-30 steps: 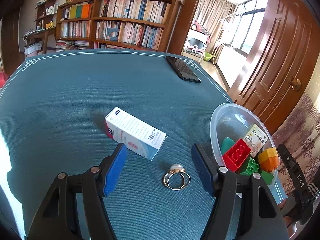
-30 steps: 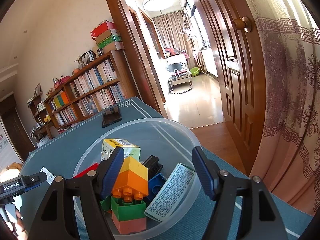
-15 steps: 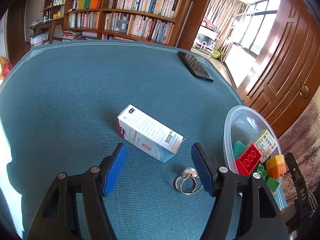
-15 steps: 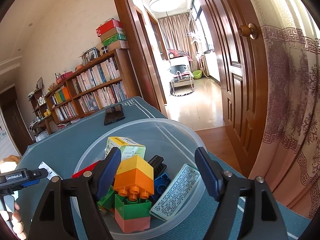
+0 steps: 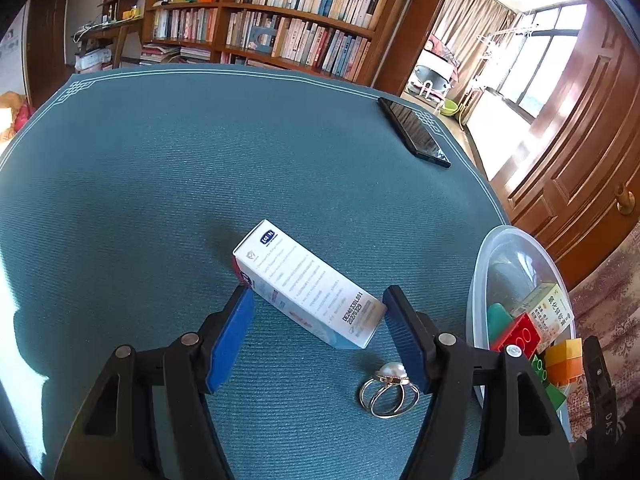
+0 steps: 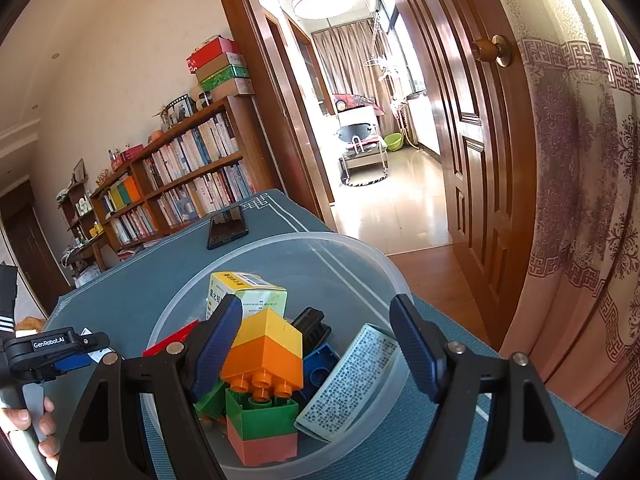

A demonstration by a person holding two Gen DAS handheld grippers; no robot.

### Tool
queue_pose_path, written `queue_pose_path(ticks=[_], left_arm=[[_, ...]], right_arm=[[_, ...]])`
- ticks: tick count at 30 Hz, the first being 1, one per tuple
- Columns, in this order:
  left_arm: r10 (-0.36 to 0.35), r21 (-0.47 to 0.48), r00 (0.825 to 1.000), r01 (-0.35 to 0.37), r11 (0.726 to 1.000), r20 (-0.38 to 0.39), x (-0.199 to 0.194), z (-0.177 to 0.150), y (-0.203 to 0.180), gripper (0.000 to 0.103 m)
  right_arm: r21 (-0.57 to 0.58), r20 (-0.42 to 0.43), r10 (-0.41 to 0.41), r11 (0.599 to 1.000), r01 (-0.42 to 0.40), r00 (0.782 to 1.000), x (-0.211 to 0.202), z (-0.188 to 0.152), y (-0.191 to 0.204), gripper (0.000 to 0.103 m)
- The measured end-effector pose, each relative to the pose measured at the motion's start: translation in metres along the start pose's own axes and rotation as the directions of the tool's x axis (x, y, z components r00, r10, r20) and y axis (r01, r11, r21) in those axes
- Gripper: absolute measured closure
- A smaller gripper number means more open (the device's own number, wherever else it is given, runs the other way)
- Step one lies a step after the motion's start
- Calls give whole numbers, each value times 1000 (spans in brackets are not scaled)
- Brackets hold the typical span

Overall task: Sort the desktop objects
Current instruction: 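Move both tools back from the bowl toward the white medicine box and ring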

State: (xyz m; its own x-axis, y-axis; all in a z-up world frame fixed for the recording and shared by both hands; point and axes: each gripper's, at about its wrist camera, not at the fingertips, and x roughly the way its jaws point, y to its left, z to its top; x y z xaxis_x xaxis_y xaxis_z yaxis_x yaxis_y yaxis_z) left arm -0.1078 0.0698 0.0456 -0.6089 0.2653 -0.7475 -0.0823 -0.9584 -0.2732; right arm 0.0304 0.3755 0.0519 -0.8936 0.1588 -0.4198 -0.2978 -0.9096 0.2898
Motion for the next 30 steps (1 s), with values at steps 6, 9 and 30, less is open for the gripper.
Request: queue_pose_path(ticks=[6,9,30], left_arm=[[33,1,999,-33,999,13,-13,-10,16,27],[89,-3,996,-89,996,15,-18,-14,27,27],[83,-162,996,-85,983,-21,-2,-6,34,27]], right_arm=[[2,1,2,1000,-2,1000,0,0,0,23],[0,0,4,1000,-4,1000,-1,0,1,23],[-2,7,7,1000,-7,1000,-2,1,-1,23]])
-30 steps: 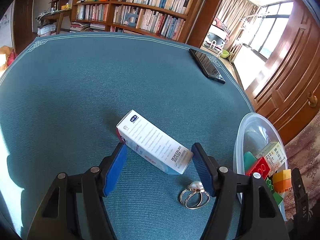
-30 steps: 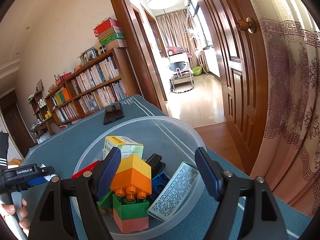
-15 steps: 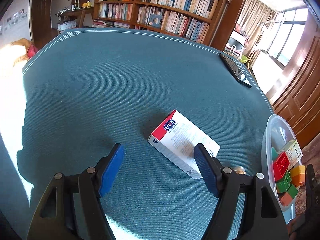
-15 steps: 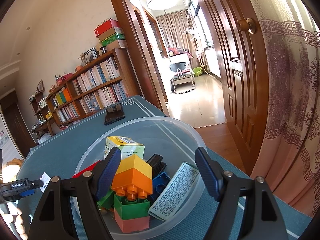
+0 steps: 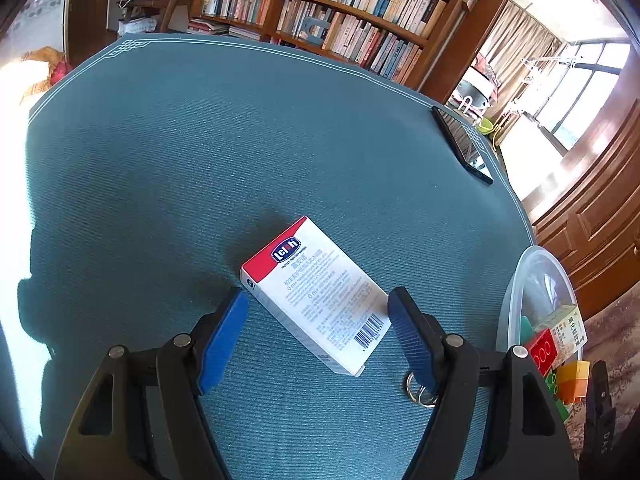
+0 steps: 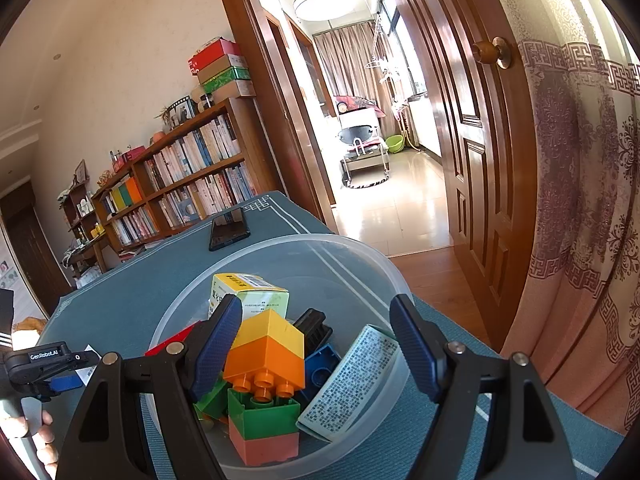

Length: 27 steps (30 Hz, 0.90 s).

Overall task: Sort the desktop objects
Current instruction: 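Move both tools back from the bowl toward the white medicine box and ring, then grasp the white medicine box with the left tool while the right tool grasps the gold ring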

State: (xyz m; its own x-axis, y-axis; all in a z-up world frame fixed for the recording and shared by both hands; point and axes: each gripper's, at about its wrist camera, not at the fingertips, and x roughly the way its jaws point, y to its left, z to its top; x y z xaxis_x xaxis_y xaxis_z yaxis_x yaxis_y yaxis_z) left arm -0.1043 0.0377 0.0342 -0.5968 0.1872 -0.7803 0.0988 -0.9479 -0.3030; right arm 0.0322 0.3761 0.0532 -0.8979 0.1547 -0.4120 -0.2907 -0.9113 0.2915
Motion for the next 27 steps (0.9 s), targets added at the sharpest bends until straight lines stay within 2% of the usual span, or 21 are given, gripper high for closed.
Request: queue_pose_path(ticks=[6,12,16,22,27], left_arm=[[30,-34,1000,-30,999,-1,10,8,-3,27],[68,47,997,-68,997,22,13,6,-11,26],[47,73,999,-48,996,20,13,5,-8,25],[54,161,998,-61,985,42,9,2,-13,25],[74,222,996,-85,971,57,3,-2,-16,25]], right_arm=[[0,9,9,1000,-9,1000,-2,0,1,23],[-20,25,18,1000,-17,1000,-6,0,6,23],[-7,-31,76,997,-76,997,-7,-3,11,23],[-56,-92,230,970,-236,969,-29,-15,50,23],[-131,-174,349,918,-373,921,-35,-28,88,23]])
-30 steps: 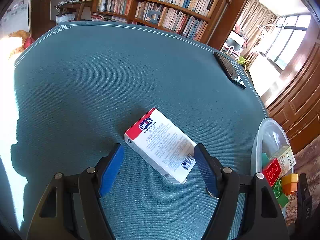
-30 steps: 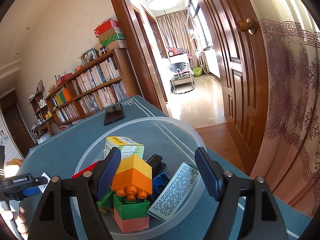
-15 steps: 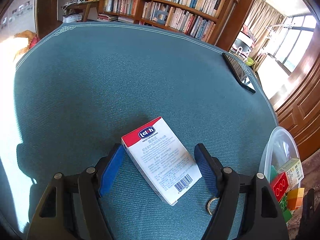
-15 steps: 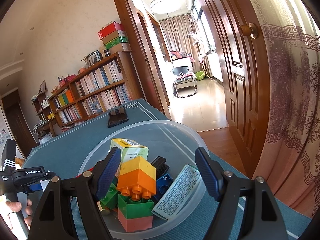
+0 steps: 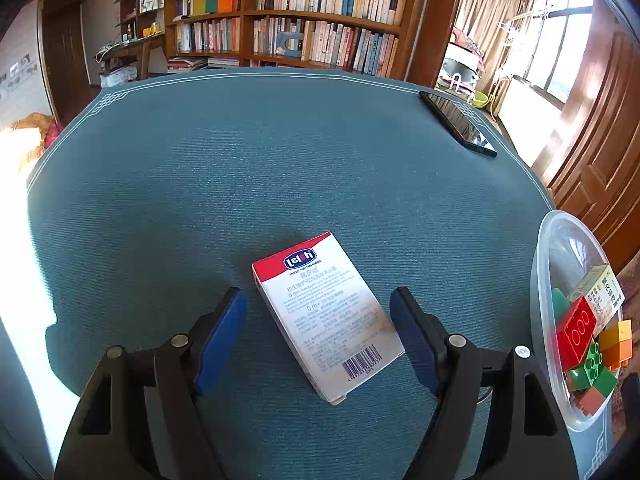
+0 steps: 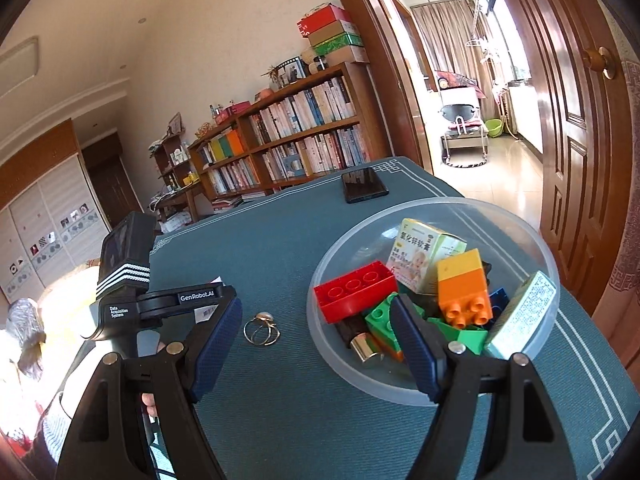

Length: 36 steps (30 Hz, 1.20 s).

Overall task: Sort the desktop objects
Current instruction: 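Grasp the white medicine box with the left tool while the right tool grasps the gold ring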

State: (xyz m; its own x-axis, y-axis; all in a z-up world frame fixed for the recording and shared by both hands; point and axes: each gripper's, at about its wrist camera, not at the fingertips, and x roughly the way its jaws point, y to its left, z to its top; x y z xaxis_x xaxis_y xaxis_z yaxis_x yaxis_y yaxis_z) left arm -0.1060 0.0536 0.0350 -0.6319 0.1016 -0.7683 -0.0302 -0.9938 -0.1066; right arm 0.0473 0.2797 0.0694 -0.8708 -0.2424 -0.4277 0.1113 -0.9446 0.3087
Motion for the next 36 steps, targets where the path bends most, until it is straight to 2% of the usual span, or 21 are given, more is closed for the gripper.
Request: queue_pose_path(ticks=[4,9,11,18,24,28,31,35,36], left_arm=[[-24,25,1000,24,999,0,-3,-3,5,27],[-76,25,997,76,997,-2,-7,-8,12,40],[-90,25,996,90,996,0,-11,-10,13,50],[-83,20,997,82,996,11,-13,-14,17,51],[-106,-6,994,106,994,1,-11,-14,23,50],[-130,-43,991,129,991,-9,-9,-13,27,49],[-120,-37,993,119,992,-6,-9,-13,25,49],[-103,-24,995,103,994,-3,-7,-13,21,47],[-100,-22,995,100,995,-2,-6,-13,21,47]], right_arm=[[-49,-86,81,995,-86,993,17,-10,22,26],[-105,-190,132,982,-154,973,37,-20,45,40],[-133,-227,111,981,-144,968,48,-23,52,47],[-133,-324,19,989,-65,946,89,-28,55,53],[-175,-319,-67,984,10,945,111,-22,58,53],[-197,-332,-101,980,35,938,122,-24,61,53],[-214,-338,-121,976,50,933,129,-23,63,55],[-227,-336,-144,972,68,931,134,-21,63,66],[-226,-335,-144,972,69,931,134,-21,62,66]])
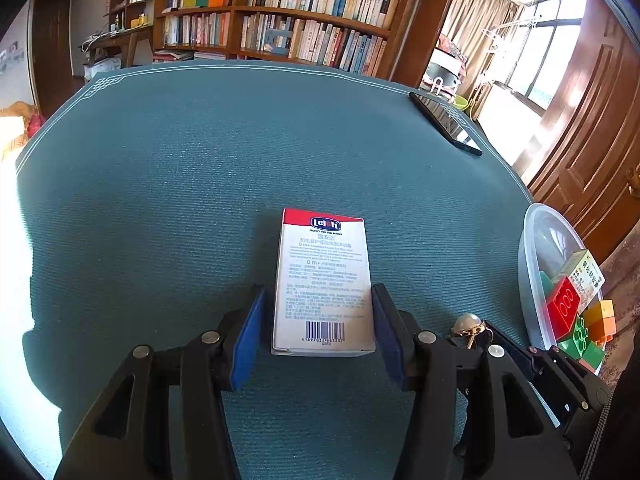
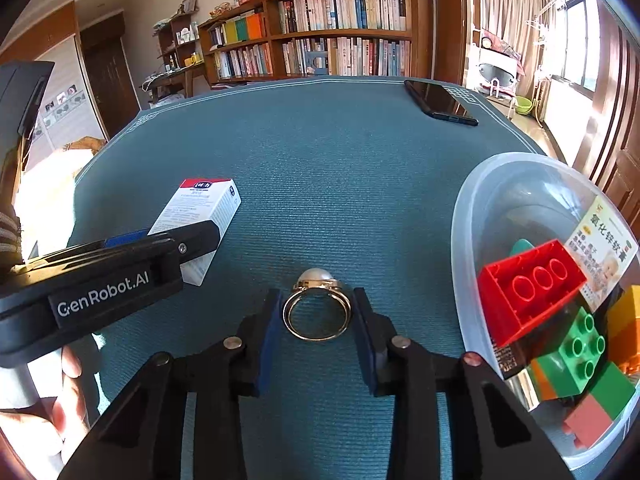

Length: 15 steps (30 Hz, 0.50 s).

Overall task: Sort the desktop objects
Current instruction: 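Grasp the white medicine box with the left tool while the right tool grasps the gold ring, then carry the medicine box and gold ring over the clear bowl with both tools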

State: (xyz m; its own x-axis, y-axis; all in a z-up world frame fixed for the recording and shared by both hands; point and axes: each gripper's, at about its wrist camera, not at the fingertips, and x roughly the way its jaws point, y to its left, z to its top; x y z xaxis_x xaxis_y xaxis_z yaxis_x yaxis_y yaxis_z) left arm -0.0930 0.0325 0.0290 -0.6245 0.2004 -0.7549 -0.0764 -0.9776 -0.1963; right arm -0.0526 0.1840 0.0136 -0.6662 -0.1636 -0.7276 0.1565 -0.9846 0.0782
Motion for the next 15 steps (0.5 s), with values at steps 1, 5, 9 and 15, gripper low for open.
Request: queue_pose_path(ticks=[1,5,9,15], left_arm=[[4,3,1000,-4,1000,2,1,0,0,47],[29,26,999,-30,999,13,4,0,-4,47],[40,40,999,-41,998,23,5,1,-5,48],[22,17,999,-22,1000,30,0,2,0,52]], right_arm=[[1,1,3,1000,-3,1000,-1,-1,0,66],[-1,9,6,1000,-6,1000,-3,-2,-1,66],[17,35,41,999,-42,999,-11,-5,-3,67],[13,97,78,997,-79,992,-33,-8,1,67]])
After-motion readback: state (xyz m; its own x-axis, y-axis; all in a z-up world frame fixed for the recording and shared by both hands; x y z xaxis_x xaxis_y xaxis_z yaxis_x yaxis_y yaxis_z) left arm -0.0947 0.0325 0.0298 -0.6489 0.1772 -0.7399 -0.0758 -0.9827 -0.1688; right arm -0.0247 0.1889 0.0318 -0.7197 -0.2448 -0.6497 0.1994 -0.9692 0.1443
